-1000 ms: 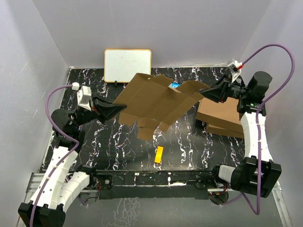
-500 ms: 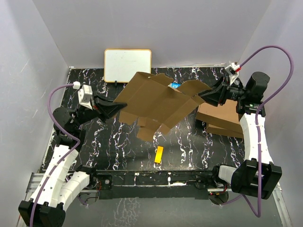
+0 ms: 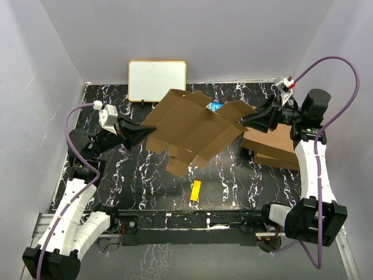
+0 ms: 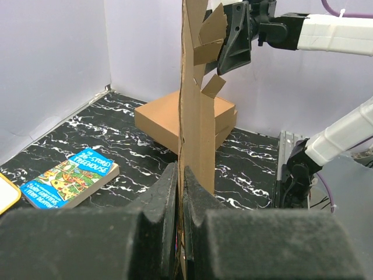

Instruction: Fold the paper box

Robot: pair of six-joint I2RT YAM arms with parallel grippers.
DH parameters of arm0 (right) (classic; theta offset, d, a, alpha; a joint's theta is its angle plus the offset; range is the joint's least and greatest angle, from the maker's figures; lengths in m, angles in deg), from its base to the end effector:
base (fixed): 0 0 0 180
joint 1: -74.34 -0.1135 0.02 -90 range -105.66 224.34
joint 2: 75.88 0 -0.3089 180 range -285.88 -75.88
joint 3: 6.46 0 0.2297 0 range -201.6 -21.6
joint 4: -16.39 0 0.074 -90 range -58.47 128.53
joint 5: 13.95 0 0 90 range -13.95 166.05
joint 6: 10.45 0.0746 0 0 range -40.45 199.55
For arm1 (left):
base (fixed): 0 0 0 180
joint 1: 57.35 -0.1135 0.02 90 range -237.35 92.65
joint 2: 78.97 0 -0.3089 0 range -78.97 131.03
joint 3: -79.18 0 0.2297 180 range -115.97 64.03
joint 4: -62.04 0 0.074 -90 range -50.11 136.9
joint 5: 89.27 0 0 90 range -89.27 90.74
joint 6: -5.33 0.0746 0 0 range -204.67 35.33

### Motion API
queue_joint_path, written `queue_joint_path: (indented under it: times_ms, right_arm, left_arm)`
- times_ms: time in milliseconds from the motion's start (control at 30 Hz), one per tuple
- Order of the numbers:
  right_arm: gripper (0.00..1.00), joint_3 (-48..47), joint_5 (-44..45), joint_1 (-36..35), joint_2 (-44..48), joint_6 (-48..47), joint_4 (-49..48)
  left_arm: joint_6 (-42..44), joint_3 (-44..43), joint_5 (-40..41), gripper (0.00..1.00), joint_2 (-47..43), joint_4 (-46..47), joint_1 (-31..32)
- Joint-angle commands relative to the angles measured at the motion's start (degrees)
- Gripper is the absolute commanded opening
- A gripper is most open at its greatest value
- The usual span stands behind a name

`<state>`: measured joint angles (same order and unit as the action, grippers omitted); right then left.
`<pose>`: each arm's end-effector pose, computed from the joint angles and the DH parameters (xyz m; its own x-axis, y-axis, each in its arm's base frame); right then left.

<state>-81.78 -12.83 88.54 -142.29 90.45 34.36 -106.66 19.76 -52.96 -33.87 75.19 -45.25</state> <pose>0.2101 0.0238 0.4203 -0.3300 0.0873 -0.9399 -0.9063 0.2491 0.3413 0.1139 -0.0859 0.4436 0.1100 -0.2503 -0.9619 0.9322 0.3617 0.0124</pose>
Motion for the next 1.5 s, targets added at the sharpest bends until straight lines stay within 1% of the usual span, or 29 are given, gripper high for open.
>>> queue_joint_path:
  times_ms: [0, 267, 367, 433, 500, 533, 600, 700, 833, 1000, 1100, 1467]
  right_arm:
    - [0.42, -0.9, -1.62, -0.13, 1.65, -0.35, -1.06]
    - [0.42, 0.2, -2.09, -0.48, 0.04, -0.52, -1.69]
    - [0.43, -0.93, -2.68, -0.49, -0.12, -0.44, -1.66]
    - [0.45, -2.13, -1.15, 0.22, -0.24, -0.52, -1.58]
    - [0.45, -3.32, 2.4, 1.57, -0.75, -0.23, -1.45]
    - [0.43, -3.76, 4.51, 2.38, -1.22, -0.11, -1.55]
    - [0.33, -4.98, 8.85, 3.6, -2.77, 0.3, -1.17]
    - [0.23, -7.78, 11.46, 3.76, -5.47, -2.36, 2.41]
    - [0.18, -8.53, 9.48, 2.66, -7.74, -3.98, 3.23]
    - [0.18, -5.86, 5.01, -0.74, -5.4, -5.43, 1.84]
    - [0.18, -4.62, 2.45, -1.62, -3.43, -5.45, 0.33]
    - [0.17, -2.56, 0.71, -3.31, -1.38, -5.84, 0.2]
  left_arm:
    - [1.87, -2.6, 0.87, 0.0, -0.91, 0.64, -0.2]
    - [1.04, -3.27, -0.29, 0.0, -0.72, 2.03, -0.22]
    - [2.25, -3.74, 0.19, 0.0, -0.9, 0.25, -0.15]
    - [3.3, -3.93, 0.46, 0.0, -1.1, -1.14, -0.17]
    - [3.86, -4.21, 0.37, 0.0, -1.16, -1.83, -0.15]
    - [3.97, -4.28, 0.24, 0.0, -1.19, -2.02, -0.15]
    - [3.98, -4.5, -0.25, 0.0, -1.11, -2.17, -0.16]
    - [3.62, -4.77, -1.39, 0.0, -0.86, -1.62, -0.15]
    - [2.81, -4.66, -2.2, 0.0, -0.48, -0.37, -0.21]
    - [2.53, -4.83, -2.3, 0.0, -0.37, 0.34, -0.19]
    - [3.02, -5.22, -2.21, 0.0, -0.28, -0.24, -0.17]
    - [3.37, -6.0, -1.87, 0.0, -0.02, -0.33, -0.16]
